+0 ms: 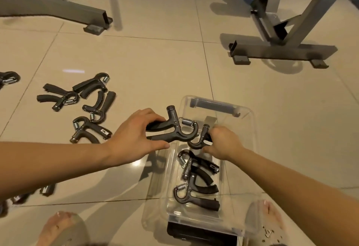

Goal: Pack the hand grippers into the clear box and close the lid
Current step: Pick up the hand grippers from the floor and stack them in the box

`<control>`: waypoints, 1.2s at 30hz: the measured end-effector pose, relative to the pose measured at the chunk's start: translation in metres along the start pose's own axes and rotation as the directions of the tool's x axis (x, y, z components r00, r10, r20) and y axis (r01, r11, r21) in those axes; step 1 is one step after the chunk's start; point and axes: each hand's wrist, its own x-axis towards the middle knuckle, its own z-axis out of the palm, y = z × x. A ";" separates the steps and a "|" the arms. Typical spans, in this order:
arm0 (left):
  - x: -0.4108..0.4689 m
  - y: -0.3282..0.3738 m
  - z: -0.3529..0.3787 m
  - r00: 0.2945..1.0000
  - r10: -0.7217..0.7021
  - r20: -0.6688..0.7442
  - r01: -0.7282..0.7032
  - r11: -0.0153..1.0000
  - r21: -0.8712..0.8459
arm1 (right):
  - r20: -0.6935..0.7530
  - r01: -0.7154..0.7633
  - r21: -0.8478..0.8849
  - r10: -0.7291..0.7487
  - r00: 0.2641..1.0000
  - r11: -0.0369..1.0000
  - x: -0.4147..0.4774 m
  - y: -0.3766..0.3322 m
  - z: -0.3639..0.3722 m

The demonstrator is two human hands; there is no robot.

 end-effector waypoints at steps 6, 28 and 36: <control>0.009 -0.014 0.004 1.000 -0.010 0.024 0.011 1.000 -0.019 | -0.006 -0.138 0.025 0.138 0.990 0.990 0.026 0.010 0.066; 0.020 0.022 -0.014 0.996 -0.082 -0.031 0.082 0.996 0.022 | 0.083 -0.053 0.767 -0.017 0.996 0.640 -0.053 -0.032 -0.099; 0.004 0.042 -0.006 0.995 -0.067 -0.069 0.071 0.996 0.053 | 0.138 -0.148 0.989 0.295 0.945 0.012 -0.072 -0.061 -0.080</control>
